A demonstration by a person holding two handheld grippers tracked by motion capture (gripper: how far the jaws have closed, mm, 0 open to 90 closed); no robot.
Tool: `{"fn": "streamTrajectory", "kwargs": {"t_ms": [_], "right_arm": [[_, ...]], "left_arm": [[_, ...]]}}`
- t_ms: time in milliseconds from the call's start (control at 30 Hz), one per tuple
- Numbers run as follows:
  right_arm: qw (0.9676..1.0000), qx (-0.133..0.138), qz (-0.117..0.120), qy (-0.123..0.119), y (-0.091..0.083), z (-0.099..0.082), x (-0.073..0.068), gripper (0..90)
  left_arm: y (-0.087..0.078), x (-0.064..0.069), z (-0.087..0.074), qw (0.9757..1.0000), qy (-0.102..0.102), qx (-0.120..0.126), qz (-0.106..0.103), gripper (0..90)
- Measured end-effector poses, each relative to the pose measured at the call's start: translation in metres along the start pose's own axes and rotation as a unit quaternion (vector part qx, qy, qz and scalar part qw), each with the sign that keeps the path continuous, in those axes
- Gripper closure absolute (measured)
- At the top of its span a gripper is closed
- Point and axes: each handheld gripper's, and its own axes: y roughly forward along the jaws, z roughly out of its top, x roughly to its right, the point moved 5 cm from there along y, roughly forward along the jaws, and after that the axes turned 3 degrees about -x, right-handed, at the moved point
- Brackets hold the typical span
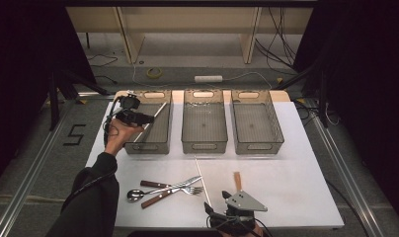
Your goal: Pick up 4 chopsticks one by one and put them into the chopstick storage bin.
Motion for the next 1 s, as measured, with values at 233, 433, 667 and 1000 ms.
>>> {"fn": "streamTrajectory", "kwargs": {"t_ms": [233, 433, 667, 1000], "right_arm": [[0.9999, -0.005, -0.012, -0.002, 0.002, -0.006, -0.003, 34.6], [0.9995, -0.014, -0.028, -0.006, 0.006, -0.014, -0.009, 38.8], [0.9987, -0.016, -0.045, -0.015, 0.009, -0.020, -0.012, 47.3], [0.9977, -0.033, -0.057, -0.014, 0.013, -0.028, -0.015, 60.8]], "left_arm": [[-0.030, 0.021, -0.012, 0.9987, 0.025, 0.039, -0.024, 35.1], [-0.044, 0.037, -0.029, 0.9960, 0.036, 0.064, -0.052, 29.4], [-0.044, 0.056, -0.057, 0.9937, 0.052, 0.064, -0.075, 25.4], [-0.059, 0.075, -0.079, 0.9894, 0.065, 0.091, -0.093, 23.3]]}}
